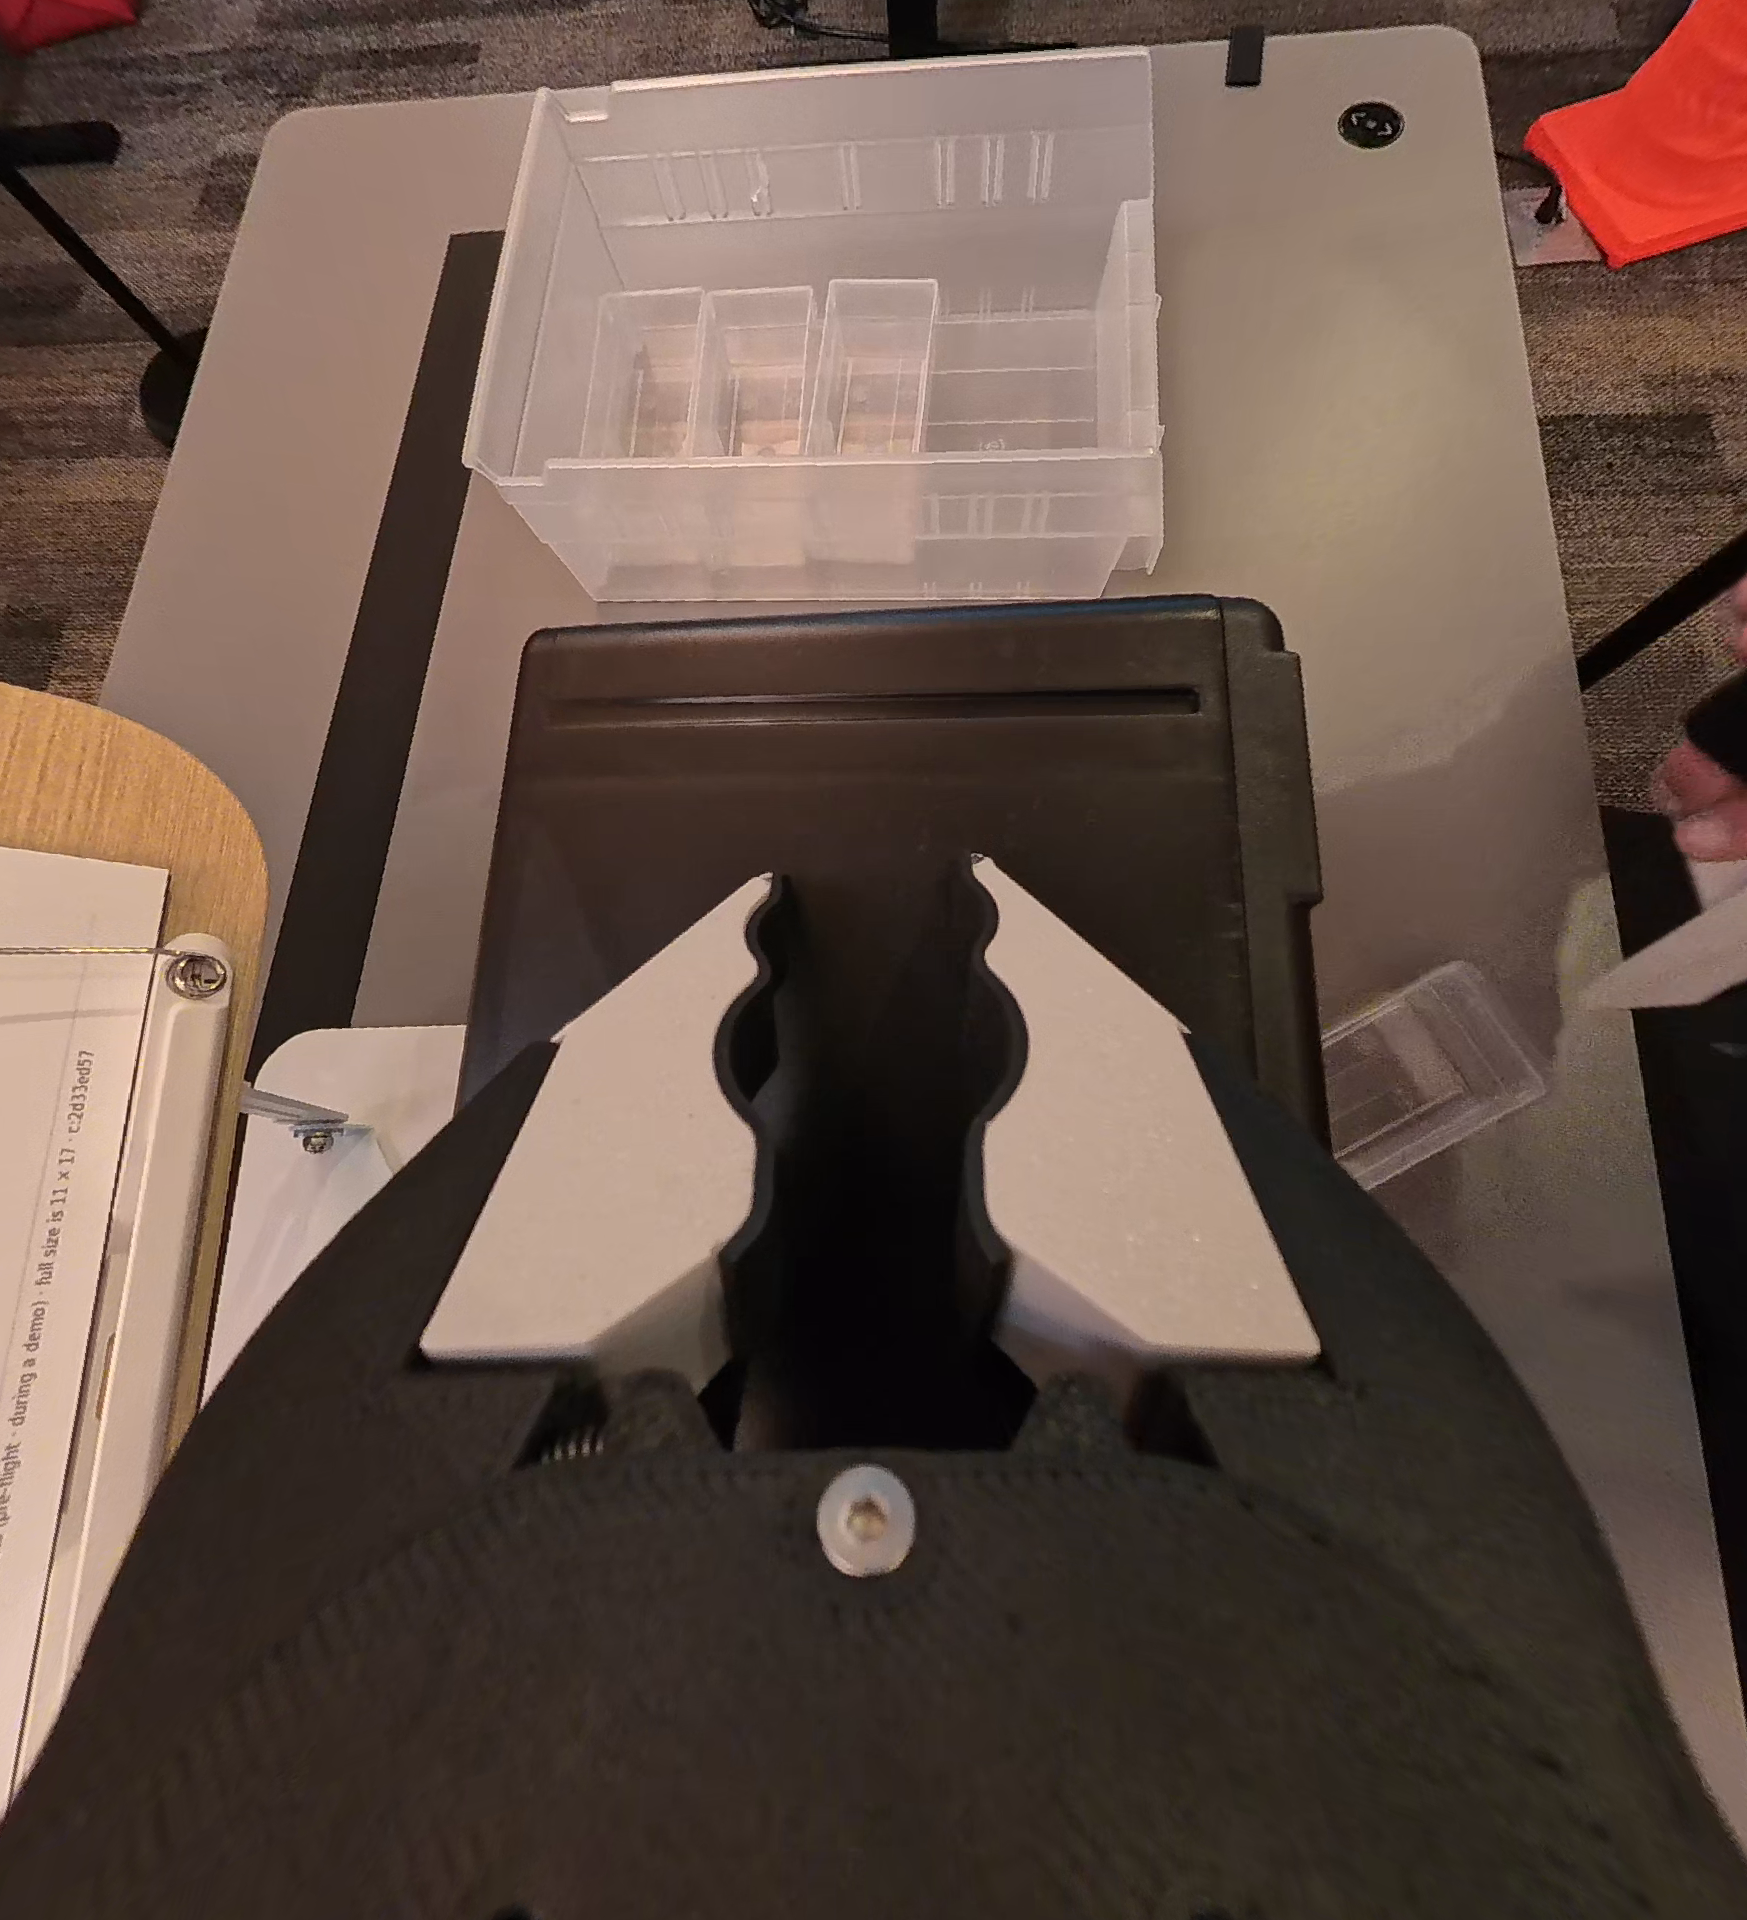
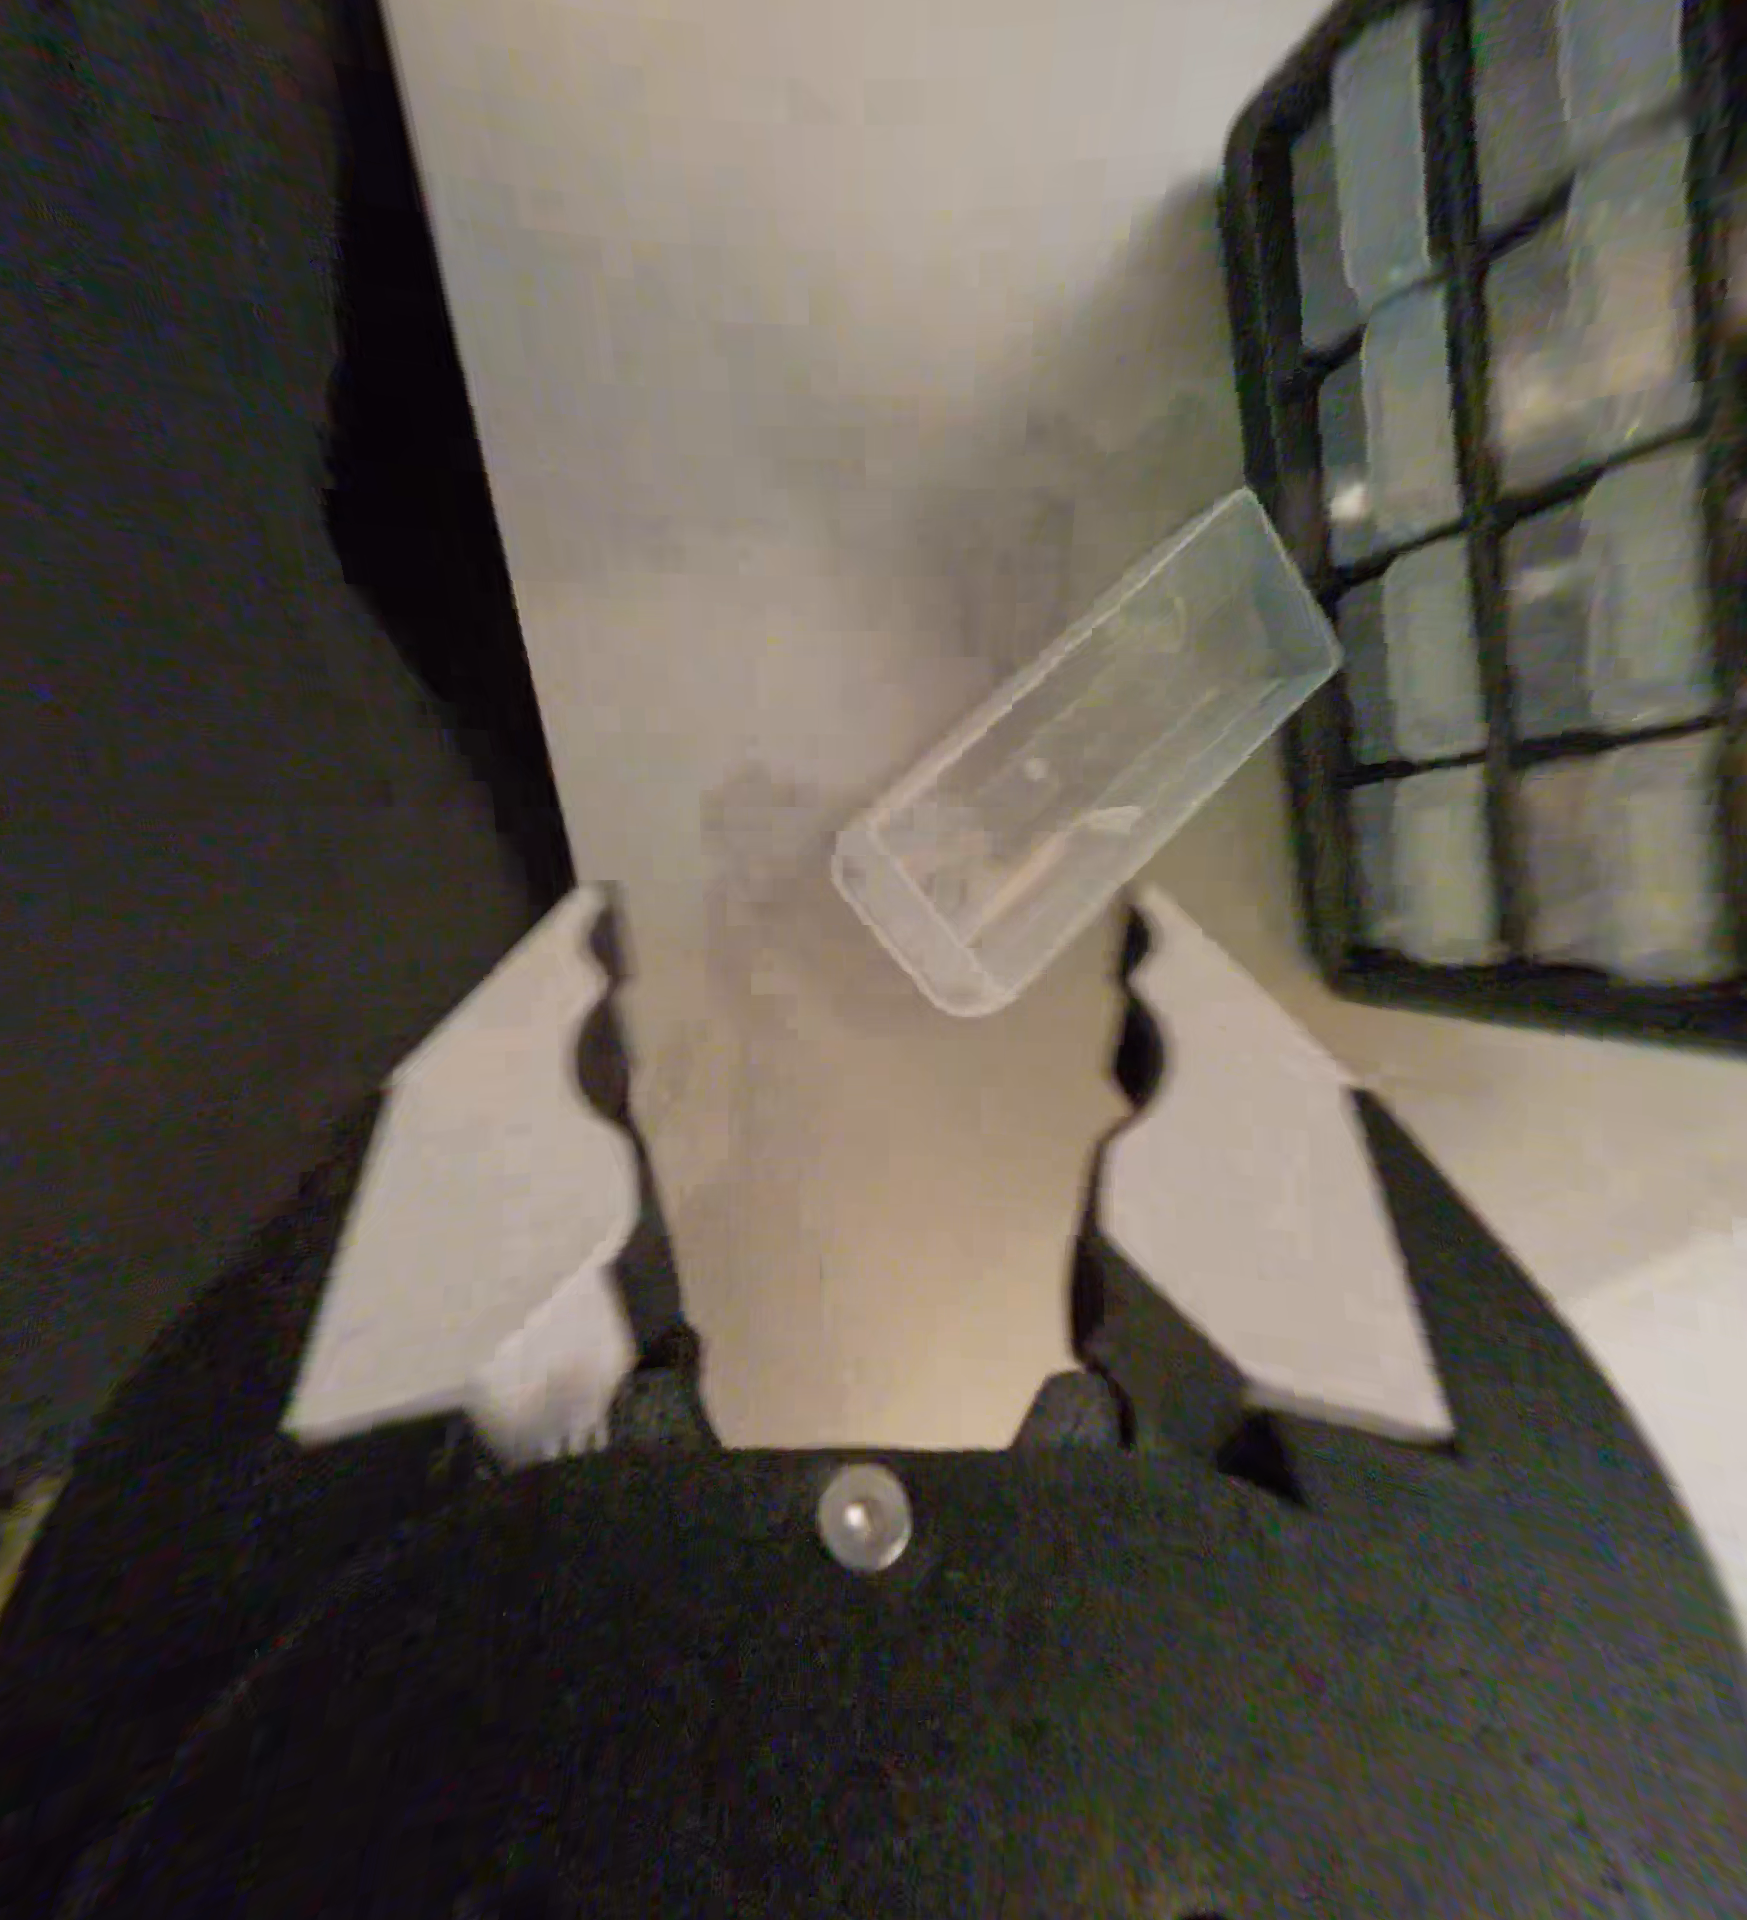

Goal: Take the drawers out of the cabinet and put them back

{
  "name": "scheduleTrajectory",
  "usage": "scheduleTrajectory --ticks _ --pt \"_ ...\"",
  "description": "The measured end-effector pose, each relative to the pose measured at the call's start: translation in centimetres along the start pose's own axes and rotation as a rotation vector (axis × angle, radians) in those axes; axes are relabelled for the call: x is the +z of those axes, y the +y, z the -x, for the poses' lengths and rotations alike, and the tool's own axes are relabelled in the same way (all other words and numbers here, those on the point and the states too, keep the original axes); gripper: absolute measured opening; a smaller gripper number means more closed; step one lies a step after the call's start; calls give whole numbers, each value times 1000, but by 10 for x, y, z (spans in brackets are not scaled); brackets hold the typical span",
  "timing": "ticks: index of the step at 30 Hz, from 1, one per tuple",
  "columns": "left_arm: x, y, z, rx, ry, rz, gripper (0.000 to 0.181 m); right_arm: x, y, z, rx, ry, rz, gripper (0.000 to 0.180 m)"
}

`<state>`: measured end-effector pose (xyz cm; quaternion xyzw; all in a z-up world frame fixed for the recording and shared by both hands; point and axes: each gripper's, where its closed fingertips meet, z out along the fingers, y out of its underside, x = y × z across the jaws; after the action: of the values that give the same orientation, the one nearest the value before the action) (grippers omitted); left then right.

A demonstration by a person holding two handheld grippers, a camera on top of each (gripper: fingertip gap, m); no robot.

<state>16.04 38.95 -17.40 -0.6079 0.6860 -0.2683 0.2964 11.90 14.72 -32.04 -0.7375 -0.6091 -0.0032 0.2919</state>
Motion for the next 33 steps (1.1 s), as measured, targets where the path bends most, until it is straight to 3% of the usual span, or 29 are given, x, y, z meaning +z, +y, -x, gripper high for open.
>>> scheduleTrajectory --ticks 1,4,9,10,11,15,18,21,25,30,33 --pt "0 0 0 0 0 0 31 5 -9 -2 152 -57 -5 111" --pt "0 0 0 2 -2 0 31 38 -19 -30 459 -88 -3 122" --pt "0 0 0 2 -5 0 31 97 4 -40 510 -133 176 103" --pt "0 0 0 4 -6 0 31 101 6 -36 502 -169 195 95" --pt "0 0 0 5 -6 0 31 101 6 -35 481 -189 197 68" --pt "0 0 -1 5 0 0 31 84 23 -31 164 -219 264 63" --pt "0 0 -1 3 4 0 30 79 29 -29 97 -259 293 80" --pt "0 0 -1 4 3 0 30 79 28 -25 81 -312 298 63" --pt "0 0 -1 8 -1 -1 30 71 28 -24 29 -339 275 57" --pt "0 0 -1 10 -4 -1 30 -4 42 -42 -25 -372 161 57" --pt "0 0 -2 18 -5 -2 28 -60 89 -94 -9 -218 212 56"
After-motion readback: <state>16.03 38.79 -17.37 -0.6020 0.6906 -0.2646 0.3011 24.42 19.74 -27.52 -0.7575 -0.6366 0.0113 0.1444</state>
